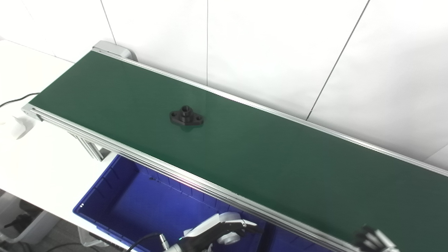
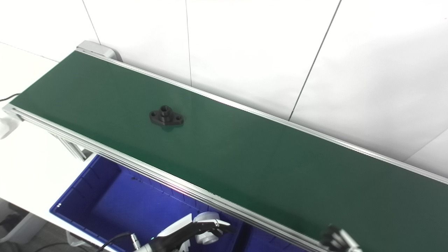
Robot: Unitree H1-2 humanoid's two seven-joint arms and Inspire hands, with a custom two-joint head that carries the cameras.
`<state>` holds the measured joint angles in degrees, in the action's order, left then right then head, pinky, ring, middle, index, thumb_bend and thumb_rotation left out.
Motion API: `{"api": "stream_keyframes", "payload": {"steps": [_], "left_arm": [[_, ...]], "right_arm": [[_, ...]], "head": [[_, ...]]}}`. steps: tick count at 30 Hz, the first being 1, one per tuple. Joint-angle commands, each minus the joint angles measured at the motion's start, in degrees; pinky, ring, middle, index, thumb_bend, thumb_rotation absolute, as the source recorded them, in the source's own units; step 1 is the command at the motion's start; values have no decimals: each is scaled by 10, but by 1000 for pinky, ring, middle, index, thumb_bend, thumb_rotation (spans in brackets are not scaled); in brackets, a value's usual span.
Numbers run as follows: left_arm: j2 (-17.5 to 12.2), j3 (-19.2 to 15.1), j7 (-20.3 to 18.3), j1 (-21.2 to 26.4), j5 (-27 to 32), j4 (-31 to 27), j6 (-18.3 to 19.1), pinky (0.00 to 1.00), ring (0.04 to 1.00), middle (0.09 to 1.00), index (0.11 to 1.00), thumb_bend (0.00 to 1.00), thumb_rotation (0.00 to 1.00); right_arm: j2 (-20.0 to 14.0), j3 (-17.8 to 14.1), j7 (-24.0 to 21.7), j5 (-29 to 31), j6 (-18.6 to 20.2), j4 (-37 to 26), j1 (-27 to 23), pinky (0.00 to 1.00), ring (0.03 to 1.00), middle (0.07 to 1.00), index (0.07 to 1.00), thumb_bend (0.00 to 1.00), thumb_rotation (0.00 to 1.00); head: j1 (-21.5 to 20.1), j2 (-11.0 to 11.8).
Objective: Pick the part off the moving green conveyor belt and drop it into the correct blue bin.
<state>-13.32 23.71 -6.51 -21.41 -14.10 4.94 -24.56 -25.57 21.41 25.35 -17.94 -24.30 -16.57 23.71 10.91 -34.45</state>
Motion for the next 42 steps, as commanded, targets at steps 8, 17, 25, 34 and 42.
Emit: {"api": "stream_keyframes", "payload": {"steps": [8,17,25,34,42], "left_arm": [[-7,1,5,8,20,-9,-23,804,856,865,815,894,194],[-19,-1,8,14,31,-10,-23,817,871,882,835,896,234],[-31,-4,6,23,42,-11,-23,886,905,898,859,879,287],[-45,-9,-3,32,68,-7,-23,815,891,901,852,855,302],[-55,-23,-26,35,88,-10,-23,793,880,902,859,838,290]], "right_arm": [[20,-42,-57,38,-26,-48,-59,553,645,739,795,883,317],[79,-95,-145,23,32,-62,-128,569,656,748,775,833,377],[130,-105,-222,-51,125,-65,-211,546,648,751,775,806,347],[158,-103,-295,-109,239,-38,-293,550,643,744,778,842,234],[157,-83,-343,-150,278,1,-363,517,635,750,791,839,254]], "head": [[-45,-10],[-122,-33],[-185,-51],[-206,-56],[-219,-58]]}}
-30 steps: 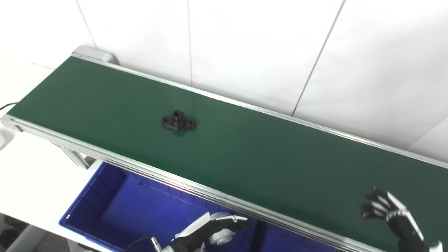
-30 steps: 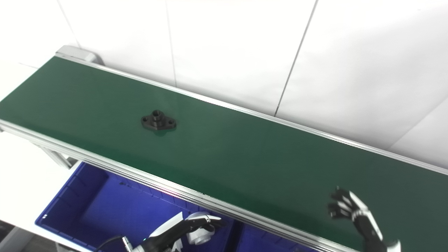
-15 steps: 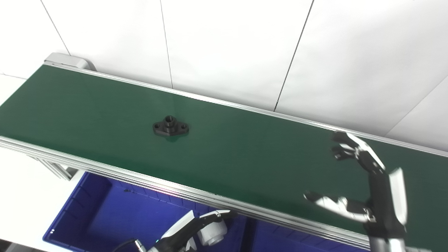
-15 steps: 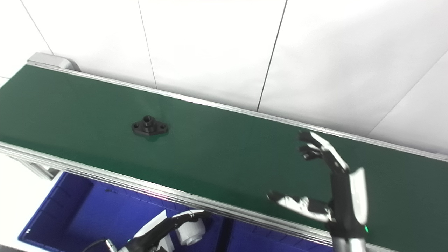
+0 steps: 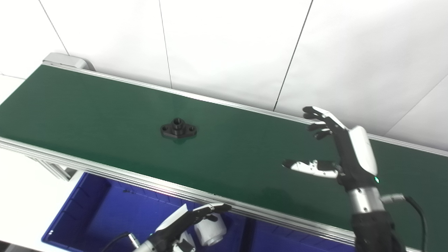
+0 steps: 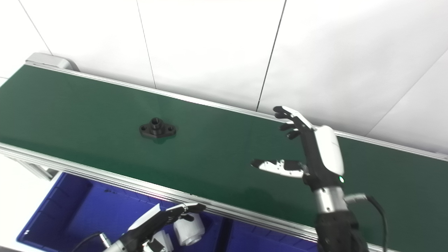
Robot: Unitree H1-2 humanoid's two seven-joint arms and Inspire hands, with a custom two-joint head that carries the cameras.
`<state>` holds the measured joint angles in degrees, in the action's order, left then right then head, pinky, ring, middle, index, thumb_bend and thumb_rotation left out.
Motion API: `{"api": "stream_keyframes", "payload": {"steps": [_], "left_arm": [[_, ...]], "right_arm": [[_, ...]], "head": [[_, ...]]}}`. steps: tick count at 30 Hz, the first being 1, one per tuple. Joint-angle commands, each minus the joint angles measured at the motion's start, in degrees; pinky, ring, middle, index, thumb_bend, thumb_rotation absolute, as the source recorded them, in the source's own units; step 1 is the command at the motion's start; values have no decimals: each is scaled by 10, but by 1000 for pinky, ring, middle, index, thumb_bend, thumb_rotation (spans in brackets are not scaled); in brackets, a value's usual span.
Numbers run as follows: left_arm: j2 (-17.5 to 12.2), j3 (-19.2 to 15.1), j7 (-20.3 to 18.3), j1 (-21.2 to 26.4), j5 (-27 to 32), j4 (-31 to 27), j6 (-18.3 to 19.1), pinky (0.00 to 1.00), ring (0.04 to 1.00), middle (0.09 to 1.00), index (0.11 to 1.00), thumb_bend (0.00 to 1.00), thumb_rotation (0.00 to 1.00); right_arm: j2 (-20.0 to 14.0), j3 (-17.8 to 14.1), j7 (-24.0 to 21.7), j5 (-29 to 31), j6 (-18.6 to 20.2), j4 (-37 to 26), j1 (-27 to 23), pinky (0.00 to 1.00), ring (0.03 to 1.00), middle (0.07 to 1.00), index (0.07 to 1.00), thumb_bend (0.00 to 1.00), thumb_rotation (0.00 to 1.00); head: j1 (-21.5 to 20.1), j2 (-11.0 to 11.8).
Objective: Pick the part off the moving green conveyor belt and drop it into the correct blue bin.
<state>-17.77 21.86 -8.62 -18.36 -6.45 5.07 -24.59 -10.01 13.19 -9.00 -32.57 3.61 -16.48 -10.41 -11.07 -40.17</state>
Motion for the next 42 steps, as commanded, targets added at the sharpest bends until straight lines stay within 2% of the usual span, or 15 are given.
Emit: {"api": "stream_keyframes", "payload": {"steps": [1,8,9,13,16,20,30,36,42], "left_arm": [[-11,-7,-7,6,13,-10,-23,793,879,902,860,837,284],[-16,-17,-15,11,19,-3,-23,779,864,887,850,840,266],[-18,-19,-19,11,23,-3,-23,779,864,886,850,839,265],[-23,-27,-31,12,35,-2,-23,762,858,886,852,836,265],[-24,-33,-37,13,39,0,-23,754,855,885,852,840,276],[-22,-42,-46,11,46,2,-23,759,862,891,852,848,282],[-19,-54,-58,8,47,0,-23,747,857,889,850,851,271],[-17,-56,-63,4,50,-3,-23,755,860,887,844,855,266],[-18,-57,-60,4,43,-5,-23,771,849,870,836,850,258]], "right_arm": [[2,1,0,-3,-2,9,-28,514,635,747,790,839,261],[11,22,-15,-27,19,66,-72,528,649,772,801,819,260],[14,27,-16,-33,21,75,-79,526,648,773,802,818,262],[25,42,-8,-45,9,117,-108,512,637,766,798,833,257],[37,51,-10,-55,19,149,-131,549,664,778,802,843,272],[48,61,-1,-67,13,186,-151,568,663,757,797,845,262],[66,81,-7,-81,21,235,-190,587,683,758,803,825,291],[79,98,-23,-83,33,259,-208,634,726,782,812,829,289],[92,129,-16,-94,20,313,-236,636,740,782,814,828,279]], "head": [[-1,-1],[-16,-1],[-28,2],[-48,4],[-60,6],[-75,8],[-72,7],[-61,7],[-65,7]]}}
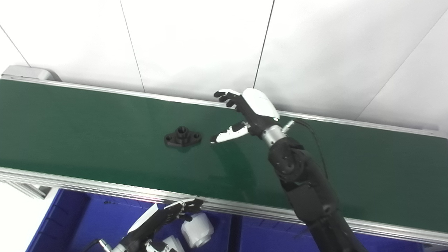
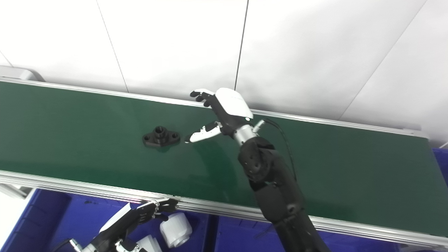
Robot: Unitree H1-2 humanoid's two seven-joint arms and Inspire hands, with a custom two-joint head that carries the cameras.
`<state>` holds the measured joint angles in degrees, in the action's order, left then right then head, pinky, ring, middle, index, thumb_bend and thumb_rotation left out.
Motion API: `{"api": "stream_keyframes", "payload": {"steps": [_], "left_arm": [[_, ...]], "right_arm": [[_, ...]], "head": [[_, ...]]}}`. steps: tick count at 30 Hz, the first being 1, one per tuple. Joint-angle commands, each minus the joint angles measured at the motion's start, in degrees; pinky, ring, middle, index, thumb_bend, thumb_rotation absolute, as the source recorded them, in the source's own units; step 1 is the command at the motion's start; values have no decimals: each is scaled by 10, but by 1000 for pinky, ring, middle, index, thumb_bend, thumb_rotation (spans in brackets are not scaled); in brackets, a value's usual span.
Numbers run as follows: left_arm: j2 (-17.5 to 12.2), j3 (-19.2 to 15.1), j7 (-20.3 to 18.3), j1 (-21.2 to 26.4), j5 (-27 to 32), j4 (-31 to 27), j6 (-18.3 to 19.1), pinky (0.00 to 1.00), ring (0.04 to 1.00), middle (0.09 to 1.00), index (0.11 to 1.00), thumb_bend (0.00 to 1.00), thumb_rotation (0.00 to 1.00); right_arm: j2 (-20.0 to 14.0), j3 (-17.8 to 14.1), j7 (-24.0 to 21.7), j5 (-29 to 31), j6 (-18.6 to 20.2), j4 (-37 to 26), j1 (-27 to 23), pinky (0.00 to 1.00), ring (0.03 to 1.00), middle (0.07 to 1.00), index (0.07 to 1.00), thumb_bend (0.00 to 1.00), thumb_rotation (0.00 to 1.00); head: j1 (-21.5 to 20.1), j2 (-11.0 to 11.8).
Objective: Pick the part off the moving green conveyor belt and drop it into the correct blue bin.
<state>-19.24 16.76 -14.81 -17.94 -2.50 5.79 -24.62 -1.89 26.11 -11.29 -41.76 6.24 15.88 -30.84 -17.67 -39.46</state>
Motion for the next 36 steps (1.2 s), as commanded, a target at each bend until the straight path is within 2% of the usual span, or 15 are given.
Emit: {"api": "stream_keyframes", "payload": {"steps": [1,5,9,16,25,29,32,36], "left_arm": [[-2,-6,1,-1,5,-11,-23,771,849,869,836,850,258],[2,-6,2,-2,6,-11,-23,757,847,869,832,858,253],[4,-6,2,-5,5,-15,-23,750,844,870,837,857,259],[8,-4,6,-6,0,-17,-23,785,857,870,838,852,244],[9,0,18,-6,-11,-21,-23,816,853,858,829,863,255],[10,0,22,-7,-15,-23,-23,820,853,857,826,860,247],[8,1,22,-6,-16,-24,-23,825,853,857,829,861,251],[7,2,18,-6,-12,-25,-23,854,870,865,836,858,243]], "right_arm": [[13,6,6,-4,-4,-3,-37,636,741,783,815,828,280],[20,19,8,-6,-3,18,-47,667,775,813,821,836,289],[27,30,8,-8,0,32,-53,670,767,805,819,823,284],[34,41,3,-12,11,48,-55,671,773,808,828,814,249],[25,47,17,-7,-18,85,-51,686,766,787,820,790,192],[20,51,16,-3,-17,99,-47,708,777,790,820,769,186],[17,52,20,2,-20,106,-44,695,774,788,816,746,154],[12,54,27,5,-25,117,-41,624,702,765,777,716,37]], "head": [[4,0],[13,-1],[18,-3],[29,-4],[41,-8],[41,-8],[45,-13],[45,-13]]}}
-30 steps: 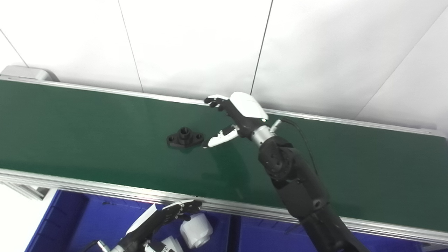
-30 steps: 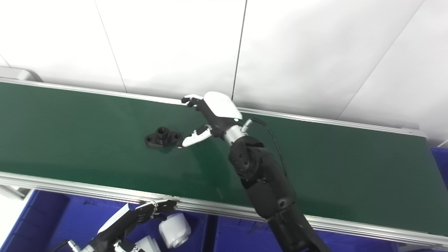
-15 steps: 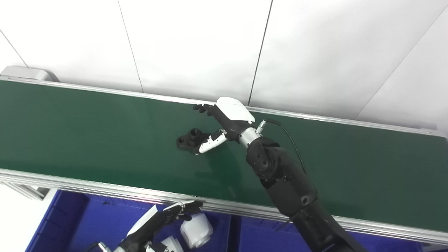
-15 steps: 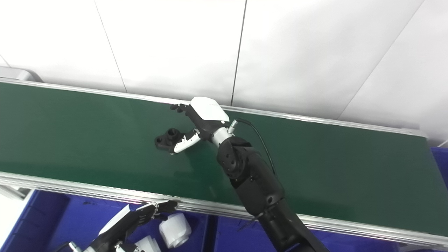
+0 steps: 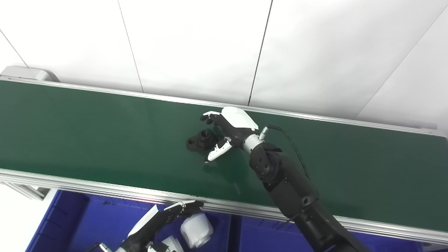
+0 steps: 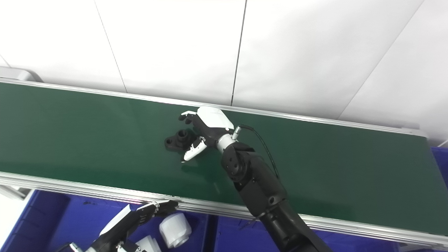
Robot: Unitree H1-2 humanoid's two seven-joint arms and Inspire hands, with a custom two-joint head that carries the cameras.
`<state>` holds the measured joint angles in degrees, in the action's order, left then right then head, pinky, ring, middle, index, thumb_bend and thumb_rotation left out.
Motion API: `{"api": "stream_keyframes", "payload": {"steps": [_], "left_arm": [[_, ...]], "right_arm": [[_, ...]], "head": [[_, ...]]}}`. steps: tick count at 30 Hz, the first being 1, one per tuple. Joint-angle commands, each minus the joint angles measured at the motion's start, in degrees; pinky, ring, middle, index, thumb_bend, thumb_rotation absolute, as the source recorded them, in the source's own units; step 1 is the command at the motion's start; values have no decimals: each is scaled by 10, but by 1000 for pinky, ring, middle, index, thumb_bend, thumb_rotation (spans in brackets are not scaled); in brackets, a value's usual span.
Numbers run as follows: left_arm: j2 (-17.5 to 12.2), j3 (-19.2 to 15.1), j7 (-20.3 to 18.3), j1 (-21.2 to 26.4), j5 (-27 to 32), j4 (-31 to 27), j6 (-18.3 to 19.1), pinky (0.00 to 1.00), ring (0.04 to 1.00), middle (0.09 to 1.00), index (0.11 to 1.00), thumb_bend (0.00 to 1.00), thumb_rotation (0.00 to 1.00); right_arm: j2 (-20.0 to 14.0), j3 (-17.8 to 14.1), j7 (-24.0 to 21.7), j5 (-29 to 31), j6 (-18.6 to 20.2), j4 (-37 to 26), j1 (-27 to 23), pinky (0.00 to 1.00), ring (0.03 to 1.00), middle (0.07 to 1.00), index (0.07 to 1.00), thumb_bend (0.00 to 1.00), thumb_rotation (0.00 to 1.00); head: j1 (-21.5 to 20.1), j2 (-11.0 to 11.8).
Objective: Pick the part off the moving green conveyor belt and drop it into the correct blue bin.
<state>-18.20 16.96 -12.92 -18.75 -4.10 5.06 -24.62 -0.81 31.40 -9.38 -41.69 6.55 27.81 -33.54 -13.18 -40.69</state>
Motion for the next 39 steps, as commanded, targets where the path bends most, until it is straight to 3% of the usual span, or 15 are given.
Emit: {"api": "stream_keyframes", "payload": {"steps": [1,4,7,12,18,20,29,35,39], "left_arm": [[-4,0,-1,2,4,-19,-23,854,870,865,836,857,243],[-3,0,5,2,-3,-20,-23,843,863,862,834,866,255],[-2,0,6,2,-2,-20,-23,842,863,859,829,870,252],[-2,1,10,1,-7,-23,-23,835,863,862,830,869,263],[3,2,13,5,-6,-22,-23,817,851,859,825,882,290],[4,3,14,9,-6,-21,-23,791,836,850,816,886,293],[9,4,15,12,-5,-22,-23,735,816,842,810,893,300],[12,6,18,13,-6,-24,-23,730,811,838,808,890,291],[13,7,20,11,-8,-26,-23,731,812,837,809,893,297]], "right_arm": [[-1,2,10,5,-29,-2,-13,619,698,764,775,714,30],[-5,5,19,6,-37,1,-8,541,630,708,754,692,3],[-9,8,24,8,-43,3,-3,524,599,679,734,680,0],[-15,18,33,3,-48,10,0,379,451,501,711,565,0],[-21,31,48,-9,-58,15,4,409,424,523,650,526,0],[-24,36,50,-10,-59,14,7,367,391,498,571,509,0],[-41,73,38,-25,-66,4,11,336,379,488,562,506,0],[-52,88,8,-36,-44,-26,15,329,380,496,557,506,0],[-58,82,-9,-38,-30,-55,27,340,379,493,552,509,0]], "head": [[1,-4],[1,-4],[2,-9],[2,-14],[0,-20],[1,-22],[2,-31],[4,-35],[7,-37]]}}
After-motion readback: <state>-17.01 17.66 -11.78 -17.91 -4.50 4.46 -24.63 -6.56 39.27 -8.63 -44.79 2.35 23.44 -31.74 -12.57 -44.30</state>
